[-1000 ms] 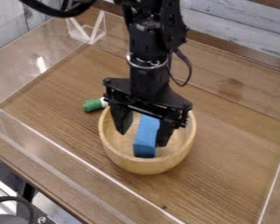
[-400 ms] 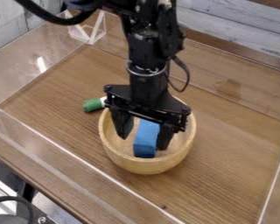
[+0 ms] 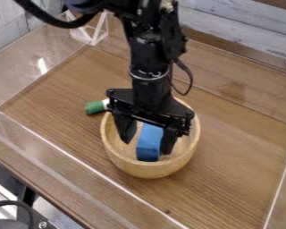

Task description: Remove the blue block from inside the brown bowl and put it on the table

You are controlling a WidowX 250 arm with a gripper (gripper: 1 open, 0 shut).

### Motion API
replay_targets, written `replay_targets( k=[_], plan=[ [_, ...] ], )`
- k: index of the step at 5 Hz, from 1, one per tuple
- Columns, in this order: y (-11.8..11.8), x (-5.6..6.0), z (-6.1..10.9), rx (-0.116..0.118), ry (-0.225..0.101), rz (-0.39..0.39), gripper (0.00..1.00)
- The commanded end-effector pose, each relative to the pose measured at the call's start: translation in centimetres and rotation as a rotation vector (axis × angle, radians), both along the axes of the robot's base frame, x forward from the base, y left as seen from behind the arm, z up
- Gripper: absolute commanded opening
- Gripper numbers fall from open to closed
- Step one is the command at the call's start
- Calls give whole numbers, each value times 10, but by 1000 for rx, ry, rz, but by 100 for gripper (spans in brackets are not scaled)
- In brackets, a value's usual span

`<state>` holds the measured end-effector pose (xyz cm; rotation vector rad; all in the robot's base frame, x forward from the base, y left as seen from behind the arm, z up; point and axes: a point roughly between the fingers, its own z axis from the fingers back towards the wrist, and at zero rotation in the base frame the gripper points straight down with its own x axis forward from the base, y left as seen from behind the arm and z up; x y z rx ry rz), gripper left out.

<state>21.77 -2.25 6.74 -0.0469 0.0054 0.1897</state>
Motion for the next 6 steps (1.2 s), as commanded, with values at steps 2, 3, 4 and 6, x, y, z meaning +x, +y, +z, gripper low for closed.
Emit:
replay_targets(
  k=[2,3,4,6],
  plan=[
    [2,6,4,-8,-29,20,100],
    [3,6,3,-9,-31,25,100],
    [2,6,-4,-12,-36,30,100],
    [1,6,-17,-15,-50,46,100]
  ],
)
